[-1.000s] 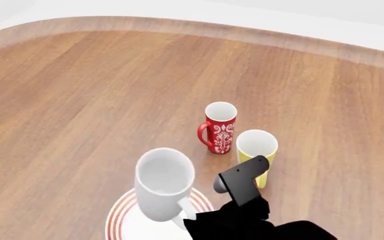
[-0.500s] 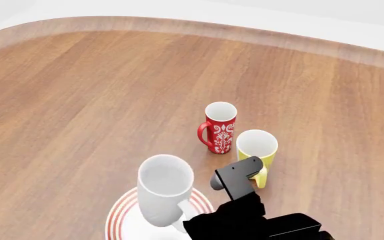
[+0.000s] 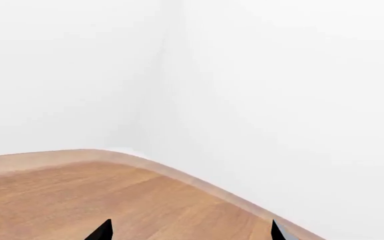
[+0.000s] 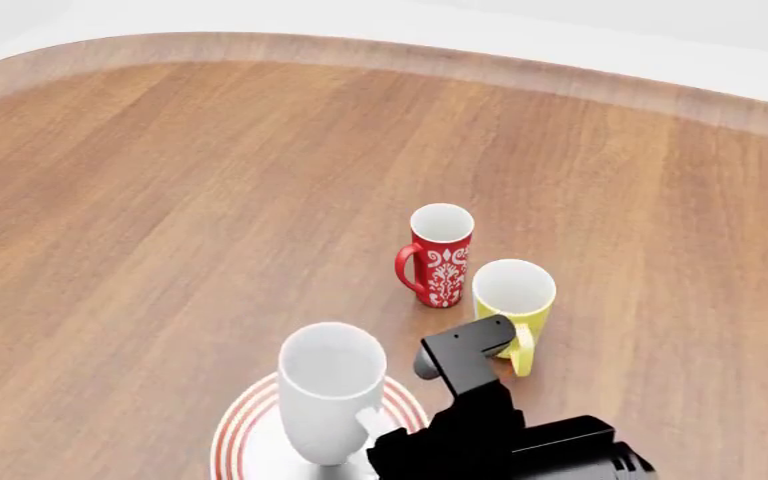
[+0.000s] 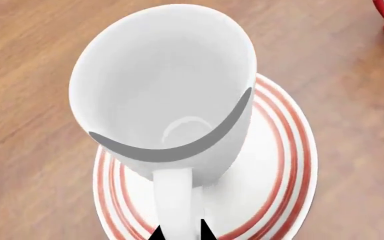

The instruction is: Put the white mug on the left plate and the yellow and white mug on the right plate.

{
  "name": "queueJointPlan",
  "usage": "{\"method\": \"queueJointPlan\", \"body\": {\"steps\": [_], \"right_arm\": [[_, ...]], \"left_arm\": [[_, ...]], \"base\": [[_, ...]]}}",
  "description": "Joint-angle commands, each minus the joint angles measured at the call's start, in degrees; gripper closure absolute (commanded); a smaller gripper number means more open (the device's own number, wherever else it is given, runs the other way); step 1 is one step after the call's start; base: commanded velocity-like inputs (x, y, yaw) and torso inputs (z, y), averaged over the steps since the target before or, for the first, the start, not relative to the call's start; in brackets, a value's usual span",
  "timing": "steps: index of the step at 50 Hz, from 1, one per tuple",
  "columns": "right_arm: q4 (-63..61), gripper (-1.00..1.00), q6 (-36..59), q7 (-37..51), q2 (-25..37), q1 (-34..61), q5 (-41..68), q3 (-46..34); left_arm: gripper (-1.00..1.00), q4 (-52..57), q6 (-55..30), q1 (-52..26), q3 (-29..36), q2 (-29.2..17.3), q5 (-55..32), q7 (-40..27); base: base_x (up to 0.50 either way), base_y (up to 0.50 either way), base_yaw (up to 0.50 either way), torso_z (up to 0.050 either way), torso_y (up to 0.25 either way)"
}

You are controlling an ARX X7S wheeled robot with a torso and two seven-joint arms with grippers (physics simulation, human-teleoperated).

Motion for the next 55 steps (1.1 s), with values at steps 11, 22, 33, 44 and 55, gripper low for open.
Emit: {"method": "queueJointPlan", "body": {"steps": [11, 22, 33, 44, 55], "right_arm": [[7.03, -1.0, -3.66, 0.82, -2.11, 2.6, -0.38, 0.67], [-36.31, -1.0, 16.34, 13.04, 12.52, -12.44, 9.3, 6.06], [-69.64, -1.0, 29.33, 25.1, 25.96, -27.68, 21.94, 16.38], [-90.42, -1.0, 15.38, 30.89, 29.64, -40.84, 24.63, 33.49], [-83.43, -1.0, 10.45, 36.51, 23.66, -31.67, 19.04, 34.96]], "left_arm": [[-1.0, 1.4, 0.23, 0.66, -0.59, -0.68, -1.95, -0.67], [-1.0, 1.42, 0.26, 0.52, -0.48, -0.78, -2.05, -1.3], [-1.0, 1.5, -0.1, -0.25, 0.98, -0.63, -1.22, -1.94], [-1.0, 1.31, 0.23, -0.51, 1.61, -0.47, -0.7, -2.16], [-1.0, 0.33, 1.0, -0.67, 1.79, -0.85, -0.43, -1.18]], "base": [[0.0, 0.0, 0.0, 0.0, 0.0], [0.0, 0.0, 0.0, 0.0, 0.0], [0.0, 0.0, 0.0, 0.0, 0.0], [0.0, 0.0, 0.0, 0.0, 0.0], [0.0, 0.0, 0.0, 0.0, 0.0]]}}
